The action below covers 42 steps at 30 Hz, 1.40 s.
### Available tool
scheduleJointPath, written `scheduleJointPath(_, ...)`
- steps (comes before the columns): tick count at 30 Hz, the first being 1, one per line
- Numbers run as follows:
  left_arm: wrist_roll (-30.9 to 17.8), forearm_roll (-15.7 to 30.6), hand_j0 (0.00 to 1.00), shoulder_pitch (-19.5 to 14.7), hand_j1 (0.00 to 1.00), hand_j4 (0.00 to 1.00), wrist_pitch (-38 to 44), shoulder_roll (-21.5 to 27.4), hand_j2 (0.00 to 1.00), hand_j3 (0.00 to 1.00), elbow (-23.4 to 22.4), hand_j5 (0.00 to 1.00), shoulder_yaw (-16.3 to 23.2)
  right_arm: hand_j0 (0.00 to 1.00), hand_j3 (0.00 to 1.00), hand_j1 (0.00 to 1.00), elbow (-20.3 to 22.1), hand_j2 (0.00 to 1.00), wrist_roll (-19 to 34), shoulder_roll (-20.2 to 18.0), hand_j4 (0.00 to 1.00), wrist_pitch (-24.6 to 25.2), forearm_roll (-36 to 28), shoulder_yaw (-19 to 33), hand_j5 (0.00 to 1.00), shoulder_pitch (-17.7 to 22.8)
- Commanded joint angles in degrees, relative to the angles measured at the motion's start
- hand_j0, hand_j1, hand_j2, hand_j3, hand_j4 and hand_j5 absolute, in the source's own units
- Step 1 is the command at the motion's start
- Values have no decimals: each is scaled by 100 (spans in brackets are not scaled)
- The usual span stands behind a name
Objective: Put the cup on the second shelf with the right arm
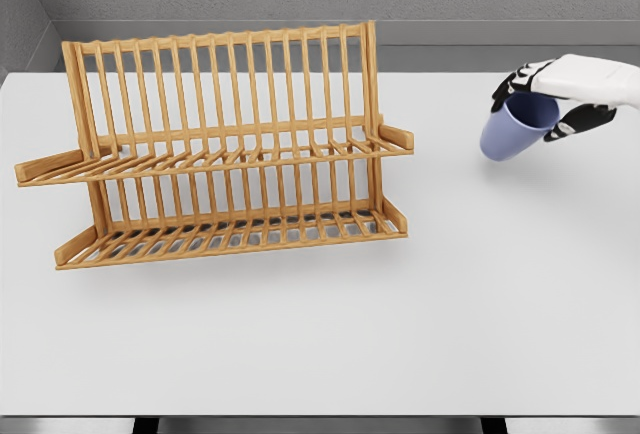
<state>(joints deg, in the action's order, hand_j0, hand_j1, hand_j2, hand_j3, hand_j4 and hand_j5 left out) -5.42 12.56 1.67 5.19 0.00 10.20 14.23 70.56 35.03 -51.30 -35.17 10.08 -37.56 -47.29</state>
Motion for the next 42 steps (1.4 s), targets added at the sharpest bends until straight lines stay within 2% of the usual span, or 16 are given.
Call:
scheduleJointPath(1,-3,1,100,0,100,100,0,0,100,100,-1,100,0,63,63,63,72,63,-3,-12,63,17,-32,197,63,0)
scheduleJointPath(4,-3,1,100,0,100,100,0,0,100,100,-1,100,0,63,63,63,81,63,-3,-12,63,17,-24,355,63,-18)
scheduleJointPath(6,-3,1,100,0,100,100,0,0,100,100,-1,100,0,63,63,63,371,63,-3,-143,63,17,-24,460,63,-9)
scheduleJointPath(8,-3,1,100,0,100,100,0,0,100,100,-1,100,0,63,63,63,468,63,-3,-143,63,17,-24,460,63,-18)
scheduleJointPath(16,-3,1,100,0,100,100,0,0,100,100,-1,100,0,63,63,63,1338,63,-3,-187,63,17,-15,469,63,-26)
scheduleJointPath(18,-3,1,100,0,100,100,0,0,100,100,-1,100,0,63,63,63,1619,63,-3,-187,63,17,3,610,63,-18)
scheduleJointPath(22,-3,1,100,0,100,100,0,0,100,100,-1,100,0,63,63,63,1856,63,-3,-152,63,17,29,618,63,-26)
scheduleJointPath(26,-3,1,100,0,100,100,0,0,100,100,-1,100,0,63,63,63,2410,63,-3,-143,63,17,55,618,63,-44)
scheduleJointPath(30,-3,1,100,0,100,100,0,0,100,100,-1,100,0,63,63,63,2480,63,-3,-82,63,17,55,618,63,-149)
scheduleJointPath(33,-3,1,100,0,100,100,0,0,100,100,-1,100,0,63,63,63,2735,63,-3,-38,63,17,55,618,63,-193)
scheduleJointPath(34,-3,1,100,0,100,100,0,0,100,100,-1,100,0,61,61,61,2735,61,-3,-38,61,17,55,618,61,-220)
scheduleJointPath(40,-3,1,100,0,100,100,0,0,100,100,-1,100,0,61,61,61,2823,61,-3,-3,61,17,47,618,61,-325)
scheduleJointPath(42,-3,1,100,0,100,100,0,0,100,100,-1,100,0,61,61,61,2946,61,-3,164,61,17,47,610,61,-369)
